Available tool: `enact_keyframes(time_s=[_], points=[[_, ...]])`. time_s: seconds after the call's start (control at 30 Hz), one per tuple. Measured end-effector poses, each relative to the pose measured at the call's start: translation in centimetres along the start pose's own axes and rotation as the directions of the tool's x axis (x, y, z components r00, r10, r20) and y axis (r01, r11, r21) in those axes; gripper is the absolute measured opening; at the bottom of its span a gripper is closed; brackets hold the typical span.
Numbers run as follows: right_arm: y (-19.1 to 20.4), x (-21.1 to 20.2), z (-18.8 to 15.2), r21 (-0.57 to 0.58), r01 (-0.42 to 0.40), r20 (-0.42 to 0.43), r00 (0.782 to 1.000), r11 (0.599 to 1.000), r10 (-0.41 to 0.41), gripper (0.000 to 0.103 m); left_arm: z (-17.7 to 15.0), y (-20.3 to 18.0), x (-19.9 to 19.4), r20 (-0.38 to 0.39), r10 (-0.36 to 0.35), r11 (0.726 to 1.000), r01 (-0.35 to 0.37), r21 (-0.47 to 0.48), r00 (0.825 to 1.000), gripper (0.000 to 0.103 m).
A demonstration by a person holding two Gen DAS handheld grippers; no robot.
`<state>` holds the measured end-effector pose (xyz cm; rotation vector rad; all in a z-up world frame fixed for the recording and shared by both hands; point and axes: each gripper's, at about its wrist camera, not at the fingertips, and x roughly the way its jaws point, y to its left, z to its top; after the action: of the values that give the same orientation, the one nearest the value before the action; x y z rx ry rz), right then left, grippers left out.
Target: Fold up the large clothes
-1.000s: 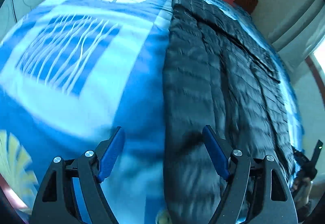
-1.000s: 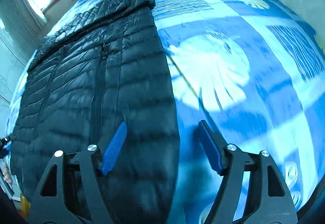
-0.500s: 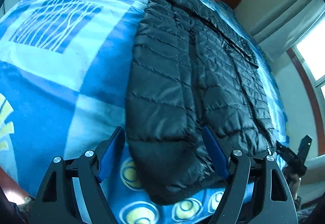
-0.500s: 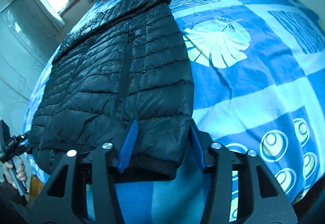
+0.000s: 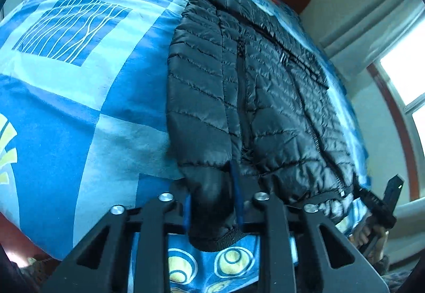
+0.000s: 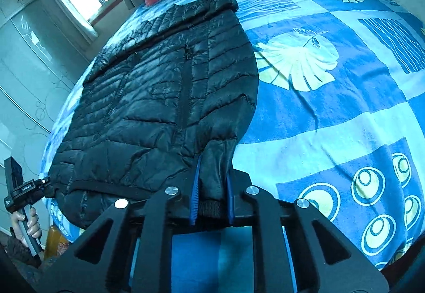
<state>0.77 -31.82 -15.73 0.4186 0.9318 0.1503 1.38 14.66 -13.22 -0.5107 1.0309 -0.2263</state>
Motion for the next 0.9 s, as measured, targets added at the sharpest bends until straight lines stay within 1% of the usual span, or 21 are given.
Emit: enact_keyframes(time_s=[0.03,0.17,0.33,0.4,0.5,0.57,0.7,0.8,0.9], points=[[-0.1,-0.2,0.1,0.011,-0.015,0.003,1.0,1.0,0.015,0.014,0.0,0.0,-0.1,0.006,-0.006,1.0,0.006,-0.001,1.0,0.017],[-0.5,-1.2,0.3,0.051,-0.075,0.019,0.997,0.996,0.074,0.013,0.0,-0.5,-1.3,0.037,-0.03,1.0,0.03,0.003,0.999,0.014],[-0.8,-3.0,0.3,0.106,-0.164,0.041,0.986,0.981,0.161,0.012,0.1,-0.8,-3.7,0.079,-0.106,0.994,0.109,-0.026,0.991,0.013],[-0.9,-3.9,0.1,0.132,-0.203,0.047,0.979,0.97,0.198,0.012,0.1,-1.1,-4.9,0.093,-0.132,0.99,0.135,-0.029,0.987,0.013],[-1.0,-5.6,-0.3,0.171,-0.263,0.062,0.965,0.95,0.256,0.012,-0.4,-2.2,-7.1,0.115,-0.157,0.987,0.158,0.002,0.981,0.013],[-0.8,-7.1,-0.7,0.18,-0.298,0.075,0.954,0.938,0.289,0.012,-0.7,-2.9,-8.4,0.126,-0.169,0.986,0.168,0.016,0.978,0.012],[-0.4,-9.7,-0.9,0.195,-0.35,0.1,0.936,0.916,0.336,0.012,-1.3,-3.8,-11.1,0.143,-0.22,0.975,0.221,0.009,0.965,0.012],[0.1,-11.1,0.1,0.182,-0.386,0.127,0.921,0.905,0.367,0.012,-0.9,-4.3,-12.6,0.163,-0.233,0.972,0.234,0.017,0.959,0.012],[0.5,-11.5,1.8,0.156,-0.419,0.156,0.905,0.894,0.397,0.012,0.6,-4.2,-12.9,0.187,-0.253,0.967,0.254,0.022,0.949,0.012]])
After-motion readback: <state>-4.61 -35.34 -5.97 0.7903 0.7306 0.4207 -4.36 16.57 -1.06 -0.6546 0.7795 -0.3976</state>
